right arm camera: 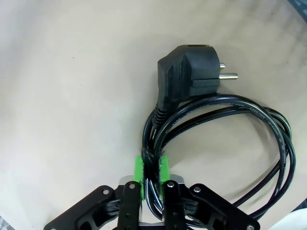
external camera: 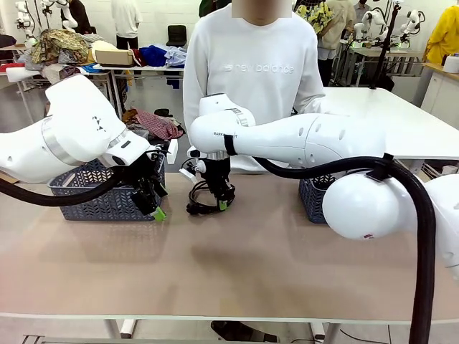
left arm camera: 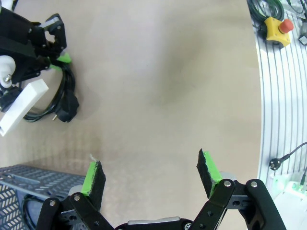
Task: Organize the cables according to human instructions.
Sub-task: Pick up a bundle of cables and place it in the basket indicated by the human.
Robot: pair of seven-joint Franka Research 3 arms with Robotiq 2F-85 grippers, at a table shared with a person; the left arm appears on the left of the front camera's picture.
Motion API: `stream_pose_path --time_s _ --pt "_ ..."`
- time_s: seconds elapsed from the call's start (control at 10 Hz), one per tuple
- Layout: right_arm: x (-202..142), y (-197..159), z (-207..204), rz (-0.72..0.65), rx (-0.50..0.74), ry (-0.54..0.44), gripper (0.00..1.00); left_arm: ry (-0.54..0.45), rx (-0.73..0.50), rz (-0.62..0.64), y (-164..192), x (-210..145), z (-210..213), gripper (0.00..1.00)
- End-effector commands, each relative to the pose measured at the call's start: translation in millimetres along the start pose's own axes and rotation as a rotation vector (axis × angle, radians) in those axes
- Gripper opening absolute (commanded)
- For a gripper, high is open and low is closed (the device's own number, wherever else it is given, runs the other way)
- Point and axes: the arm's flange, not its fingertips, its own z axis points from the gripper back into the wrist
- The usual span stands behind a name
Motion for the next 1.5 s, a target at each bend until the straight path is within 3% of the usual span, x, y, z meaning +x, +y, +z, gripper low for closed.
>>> stream_pose_path --time_s 0.0,0.7,1.4 --pt "3.6 -16.4 16.1 -0.081 0.026 -0.029 0.00 0.001 0.000 0.001 -0.1 -1.2 1.3 1.00" --pt "-2.2 35.5 110.7 -0.285 -0.043 0.064 0.00 0.001 0.000 0.001 -0.1 -1.2 1.3 1.00" --pt "-72.5 114.3 178.4 -0.497 -0.054 0.097 0.00 0.001 0.000 0.001 -0.1 -1.2 1.3 1.00"
